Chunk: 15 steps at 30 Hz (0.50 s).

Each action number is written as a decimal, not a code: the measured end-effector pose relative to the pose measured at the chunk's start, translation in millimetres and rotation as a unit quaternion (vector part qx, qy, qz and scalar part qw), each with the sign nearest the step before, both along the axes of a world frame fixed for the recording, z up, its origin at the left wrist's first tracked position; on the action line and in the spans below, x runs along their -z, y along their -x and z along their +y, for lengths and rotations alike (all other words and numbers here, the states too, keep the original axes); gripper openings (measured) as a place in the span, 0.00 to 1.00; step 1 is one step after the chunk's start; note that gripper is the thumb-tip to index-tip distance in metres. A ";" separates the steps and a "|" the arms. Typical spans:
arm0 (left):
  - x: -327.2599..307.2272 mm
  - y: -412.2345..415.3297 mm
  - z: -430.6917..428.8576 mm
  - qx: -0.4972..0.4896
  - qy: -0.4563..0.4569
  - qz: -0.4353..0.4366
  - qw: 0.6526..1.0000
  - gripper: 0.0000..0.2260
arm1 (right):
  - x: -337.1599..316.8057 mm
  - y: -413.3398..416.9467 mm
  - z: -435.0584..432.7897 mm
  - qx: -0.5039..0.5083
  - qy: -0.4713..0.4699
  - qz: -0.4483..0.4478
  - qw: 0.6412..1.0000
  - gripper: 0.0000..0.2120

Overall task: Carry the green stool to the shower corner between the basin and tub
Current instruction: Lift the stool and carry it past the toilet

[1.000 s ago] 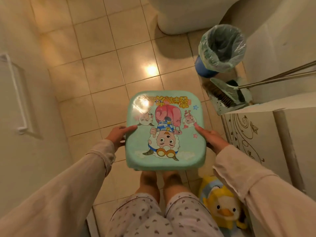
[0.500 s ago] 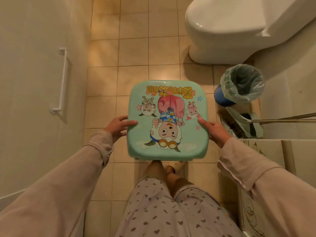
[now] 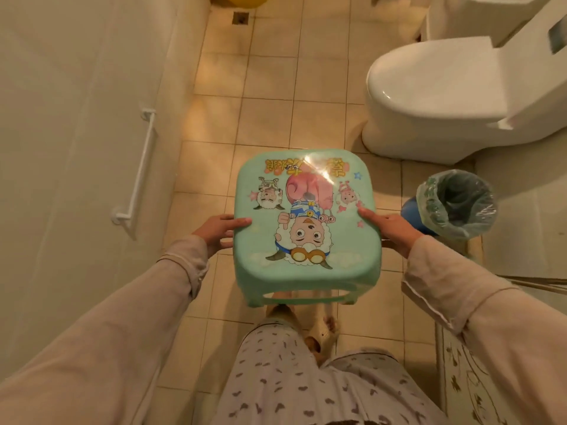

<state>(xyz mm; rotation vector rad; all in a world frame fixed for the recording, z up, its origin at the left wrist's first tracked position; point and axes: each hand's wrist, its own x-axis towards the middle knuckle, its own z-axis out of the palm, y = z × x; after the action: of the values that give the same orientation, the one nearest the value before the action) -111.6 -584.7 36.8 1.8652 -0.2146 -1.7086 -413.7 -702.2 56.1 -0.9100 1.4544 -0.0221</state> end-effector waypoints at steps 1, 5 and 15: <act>-0.8 -1.4 -4.2 0.008 0.000 0.005 1.000 0.22 | 0.9 -1.9 -4.8 0.008 0.008 0.002 1.000 0.23; 0.5 -27.8 -60.3 0.027 0.004 0.006 1.000 0.22 | -3.3 -24.0 -47.6 0.028 0.020 0.008 0.999 0.24; -16.4 -60.5 -178.7 0.072 0.032 -0.008 0.997 0.16 | -13.1 -42.1 -137.6 0.060 0.030 -0.025 0.997 0.18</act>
<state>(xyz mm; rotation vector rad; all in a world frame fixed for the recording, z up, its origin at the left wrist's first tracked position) -51.1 -763.4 53.2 1.8552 -0.4134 -1.7612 -371.6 -839.8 69.2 -0.8638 1.4665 -0.1773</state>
